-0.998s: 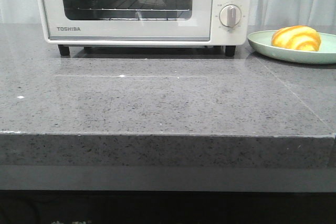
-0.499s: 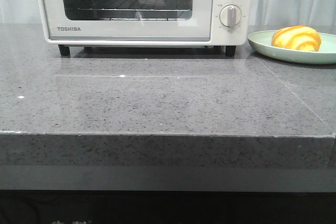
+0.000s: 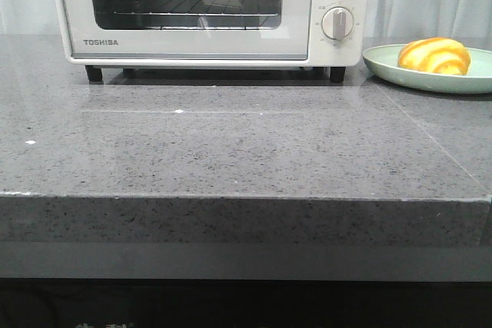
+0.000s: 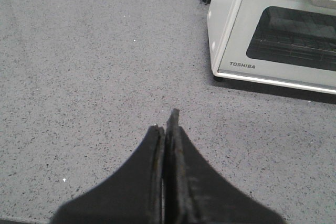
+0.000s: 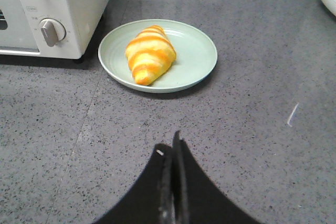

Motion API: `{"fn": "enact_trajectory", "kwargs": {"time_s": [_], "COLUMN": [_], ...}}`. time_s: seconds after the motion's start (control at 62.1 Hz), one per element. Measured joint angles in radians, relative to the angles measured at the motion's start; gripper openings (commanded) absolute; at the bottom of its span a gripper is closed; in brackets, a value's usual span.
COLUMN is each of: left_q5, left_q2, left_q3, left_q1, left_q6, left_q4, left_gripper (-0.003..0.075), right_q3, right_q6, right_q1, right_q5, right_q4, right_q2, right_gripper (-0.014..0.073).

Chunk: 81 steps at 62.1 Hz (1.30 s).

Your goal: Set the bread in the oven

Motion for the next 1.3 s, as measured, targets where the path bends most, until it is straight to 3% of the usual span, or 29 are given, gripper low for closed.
{"fn": "enact_trajectory", "kwargs": {"time_s": [0.241, 0.322, 0.419, 0.563, 0.66, 0.918, 1.079, 1.304], "left_q5": [-0.002, -0.002, -0.002, -0.002, -0.002, -0.08, -0.168, -0.316], "left_q2": [0.001, 0.001, 0.001, 0.001, 0.001, 0.022, 0.137, 0.355], "left_q3": [0.0, 0.0, 0.0, 0.0, 0.0, -0.004, -0.066, -0.186], "left_q1": [0.0, 0.0, 0.0, 0.0, 0.0, -0.048, -0.156, -0.351], "left_q6": [0.0, 0.0, 0.0, 0.0, 0.0, 0.062, 0.134, 0.152], "left_q4": [0.048, 0.062, 0.062, 0.062, 0.062, -0.031, -0.118, -0.123], "left_gripper": [-0.0018, -0.0018, -0.0018, -0.0018, -0.0018, -0.0018, -0.0018, -0.0018], "right_q3": [0.0, 0.0, 0.0, 0.0, 0.0, -0.002, -0.002, -0.002], "right_q6": [0.0, 0.0, 0.0, 0.0, 0.0, 0.0, 0.0, 0.0], "right_q1": [0.0, 0.0, 0.0, 0.0, 0.0, 0.0, 0.0, 0.0], "right_q5": [0.006, 0.014, 0.029, 0.051, 0.055, 0.056, 0.056, 0.056], "right_q4": [0.0, 0.0, 0.0, 0.0, 0.0, 0.002, 0.018, 0.029], "right_q2": [0.002, 0.002, 0.002, 0.002, 0.002, 0.002, 0.002, 0.002], "right_gripper": [-0.0113, -0.0064, 0.0089, 0.0461, 0.0578, 0.0583, 0.0583, 0.0583]}}
